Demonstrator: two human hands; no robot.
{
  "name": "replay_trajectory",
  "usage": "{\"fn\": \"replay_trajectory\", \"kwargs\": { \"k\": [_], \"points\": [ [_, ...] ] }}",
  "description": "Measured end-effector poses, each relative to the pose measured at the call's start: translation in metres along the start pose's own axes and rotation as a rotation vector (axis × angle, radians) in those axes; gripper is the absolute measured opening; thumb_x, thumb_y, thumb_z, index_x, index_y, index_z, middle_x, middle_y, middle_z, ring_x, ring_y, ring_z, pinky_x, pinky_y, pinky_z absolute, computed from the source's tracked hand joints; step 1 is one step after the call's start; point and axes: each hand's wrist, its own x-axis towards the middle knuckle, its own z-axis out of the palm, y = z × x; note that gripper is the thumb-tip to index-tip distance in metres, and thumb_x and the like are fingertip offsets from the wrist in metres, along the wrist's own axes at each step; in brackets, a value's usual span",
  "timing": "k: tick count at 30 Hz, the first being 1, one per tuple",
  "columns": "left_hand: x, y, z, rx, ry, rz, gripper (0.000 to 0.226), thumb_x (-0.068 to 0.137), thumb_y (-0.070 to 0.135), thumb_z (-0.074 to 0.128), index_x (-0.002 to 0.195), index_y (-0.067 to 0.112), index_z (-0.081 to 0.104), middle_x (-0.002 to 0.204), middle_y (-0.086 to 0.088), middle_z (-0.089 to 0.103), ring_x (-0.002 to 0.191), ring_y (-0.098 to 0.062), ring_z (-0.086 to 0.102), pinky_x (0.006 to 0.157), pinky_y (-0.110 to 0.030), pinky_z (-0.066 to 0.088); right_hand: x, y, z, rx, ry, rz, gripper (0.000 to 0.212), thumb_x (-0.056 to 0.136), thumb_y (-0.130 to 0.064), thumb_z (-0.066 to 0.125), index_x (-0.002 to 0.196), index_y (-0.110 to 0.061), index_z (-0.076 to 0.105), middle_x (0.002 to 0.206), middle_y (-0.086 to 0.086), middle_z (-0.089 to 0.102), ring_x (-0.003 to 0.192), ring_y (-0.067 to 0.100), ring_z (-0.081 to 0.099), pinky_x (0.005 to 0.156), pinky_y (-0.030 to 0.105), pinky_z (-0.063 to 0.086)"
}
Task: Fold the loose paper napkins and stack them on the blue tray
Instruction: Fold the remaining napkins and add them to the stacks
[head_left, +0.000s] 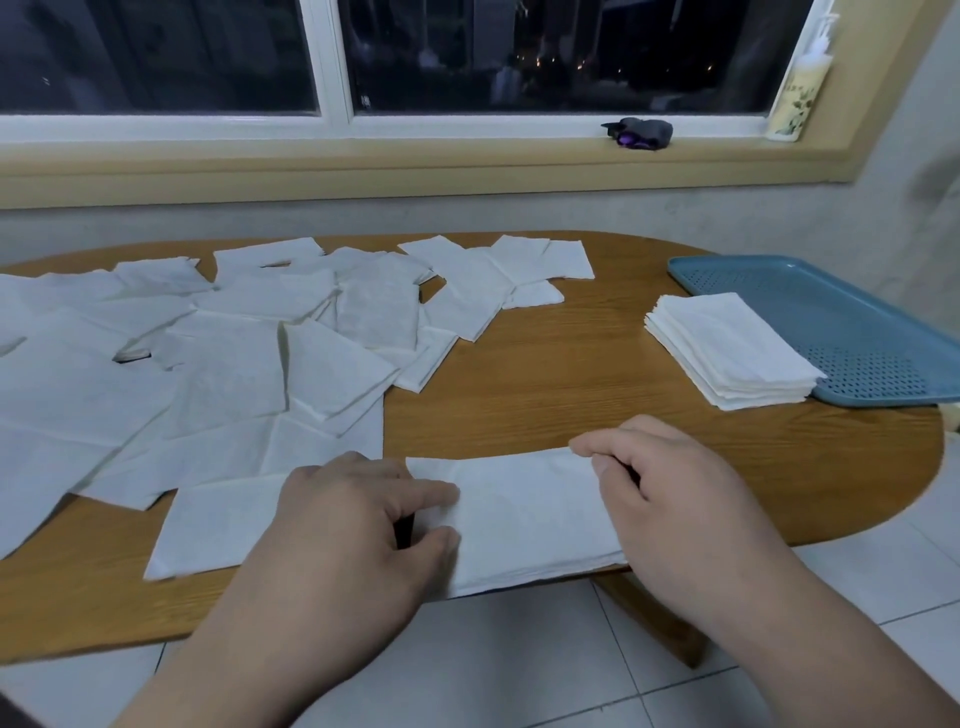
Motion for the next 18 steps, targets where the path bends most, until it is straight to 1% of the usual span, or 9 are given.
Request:
{"fn": "replay_trajectory", "kwargs": {
  "k": [2,4,7,9,11,13,16,18],
  "points": [
    [-0.0017,-0.0017,0.0007,-0.025,0.018,-0.02,0.027,0.071,0.055,0.053,0.091,0.051,0.071,0.099,0.027,0.056,0.098,0.001,0.048,0.092,-0.032,0.042,-0.0002,-0.0005,-0.0011,-0.046,-0.015,-0.02,0.031,0.101,-0.025,0.043,0.117,-0.035,0.068,0.097,-0.022,0.055,0.09,0.002,0.053,0.078,0.022,0.046],
    [-0.0028,-0.0028,0.002,-0.033,0.044,-0.025,0.026,0.07,0.055,0.055,0.089,0.05,0.072,0.103,0.027,0.051,0.099,0.004,0.046,0.094,-0.033,0.041,-0.0009,-0.0009,-0.0017,-0.1,-0.033,-0.038,0.032,0.101,-0.025,0.043,0.12,-0.034,0.067,0.099,-0.021,0.053,0.093,0.002,0.051,0.081,0.024,0.046],
    [-0.0029,-0.0025,0.0038,-0.002,0.076,0.005,0.027,0.069,0.059,0.052,0.087,0.049,0.069,0.103,0.028,0.046,0.102,0.007,0.041,0.09,-0.03,0.04,-0.0023,-0.0008,-0.0018,-0.152,-0.024,-0.042,0.032,0.1,-0.026,0.044,0.123,-0.034,0.066,0.103,-0.021,0.051,0.098,0.001,0.048,0.083,0.025,0.047],
    [-0.0034,-0.0025,0.0044,0.002,0.101,0.041,0.029,0.071,0.06,0.049,0.088,0.048,0.068,0.098,0.028,0.046,0.104,0.006,0.04,0.087,-0.026,0.039,-0.003,-0.0009,-0.0009,-0.15,0.005,-0.047,0.033,0.098,-0.024,0.046,0.123,-0.034,0.065,0.104,-0.021,0.048,0.097,0.001,0.048,0.079,0.025,0.046],
    [-0.0036,-0.0007,0.0033,0.011,0.113,0.092,0.025,0.074,0.057,0.052,0.091,0.046,0.066,0.095,0.028,0.046,0.104,0.003,0.042,0.086,-0.025,0.038,-0.0039,-0.0013,-0.0006,-0.131,0.024,-0.074,0.032,0.097,-0.021,0.048,0.121,-0.034,0.066,0.105,-0.022,0.046,0.09,0.0,0.047,0.071,0.02,0.041],
    [-0.0033,0.0018,0.0023,0.029,0.096,0.154,0.019,0.077,0.054,0.055,0.091,0.045,0.066,0.094,0.028,0.048,0.101,0.003,0.046,0.085,-0.024,0.037,-0.0049,-0.0021,-0.0015,-0.1,0.025,-0.111,0.028,0.094,-0.02,0.052,0.114,-0.032,0.068,0.106,-0.022,0.046,0.087,-0.002,0.047,0.069,0.014,0.036],
    [-0.0022,0.0017,0.0043,0.039,0.031,0.208,0.018,0.079,0.051,0.054,0.089,0.046,0.067,0.094,0.029,0.053,0.096,0.006,0.05,0.086,-0.025,0.037,-0.005,-0.0021,-0.0014,-0.11,-0.015,-0.182,0.022,0.092,-0.024,0.057,0.107,-0.032,0.072,0.104,-0.026,0.051,0.103,-0.003,0.045,0.082,0.008,0.036],
    [-0.0026,-0.0007,0.0071,0.042,0.006,0.221,0.019,0.079,0.051,0.053,0.088,0.045,0.069,0.094,0.031,0.055,0.094,0.008,0.052,0.087,-0.027,0.038,-0.0046,-0.0007,0.0009,-0.143,-0.064,-0.199,0.022,0.092,-0.03,0.056,0.106,-0.033,0.072,0.104,-0.028,0.053,0.107,-0.005,0.041,0.085,0.007,0.034]
  ]
}}
